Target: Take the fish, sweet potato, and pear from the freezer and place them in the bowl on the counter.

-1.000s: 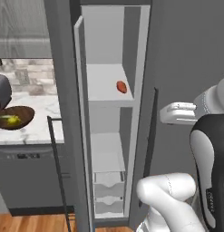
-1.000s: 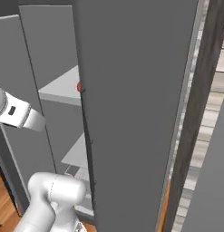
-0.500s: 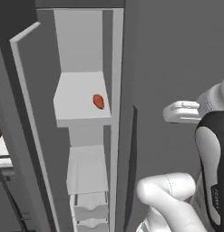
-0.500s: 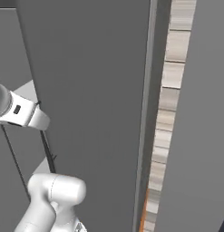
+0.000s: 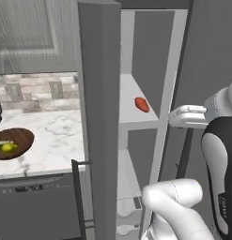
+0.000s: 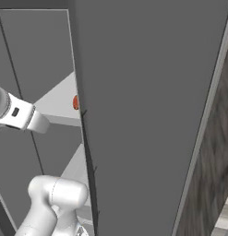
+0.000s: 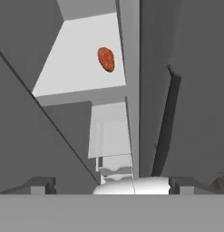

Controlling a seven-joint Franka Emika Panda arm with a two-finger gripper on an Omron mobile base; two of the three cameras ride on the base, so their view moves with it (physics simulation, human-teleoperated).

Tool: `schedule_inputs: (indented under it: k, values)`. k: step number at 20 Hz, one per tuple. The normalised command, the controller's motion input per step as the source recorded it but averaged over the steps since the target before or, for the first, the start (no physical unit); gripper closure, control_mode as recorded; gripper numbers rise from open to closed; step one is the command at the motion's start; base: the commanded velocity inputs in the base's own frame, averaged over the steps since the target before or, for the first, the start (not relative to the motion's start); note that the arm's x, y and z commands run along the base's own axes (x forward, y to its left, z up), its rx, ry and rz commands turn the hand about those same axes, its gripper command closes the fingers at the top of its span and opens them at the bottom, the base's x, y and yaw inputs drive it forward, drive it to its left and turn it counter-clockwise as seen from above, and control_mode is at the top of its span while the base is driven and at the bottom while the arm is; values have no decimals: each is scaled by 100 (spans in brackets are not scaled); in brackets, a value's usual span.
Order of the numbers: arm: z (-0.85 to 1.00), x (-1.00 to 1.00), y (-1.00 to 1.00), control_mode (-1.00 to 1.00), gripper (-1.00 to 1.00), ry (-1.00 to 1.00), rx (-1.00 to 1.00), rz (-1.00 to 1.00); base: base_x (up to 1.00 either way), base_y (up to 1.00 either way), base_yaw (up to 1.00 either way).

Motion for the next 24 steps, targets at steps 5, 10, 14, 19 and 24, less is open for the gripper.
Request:
schedule_inputs:
  k: [5,10,14,19,24]
  values:
    - [0,0,0,100,-100,0,0,0,7,100,0]
    - [0,0,0,100,-100,0,0,0,44,48,4]
    - [0,0,0,100,-100,0,0,0,41,49,12]
    - [0,0,0,100,-100,0,0,0,41,39,29]
    - [0,0,0,100,-100,0,0,0,26,21,27]
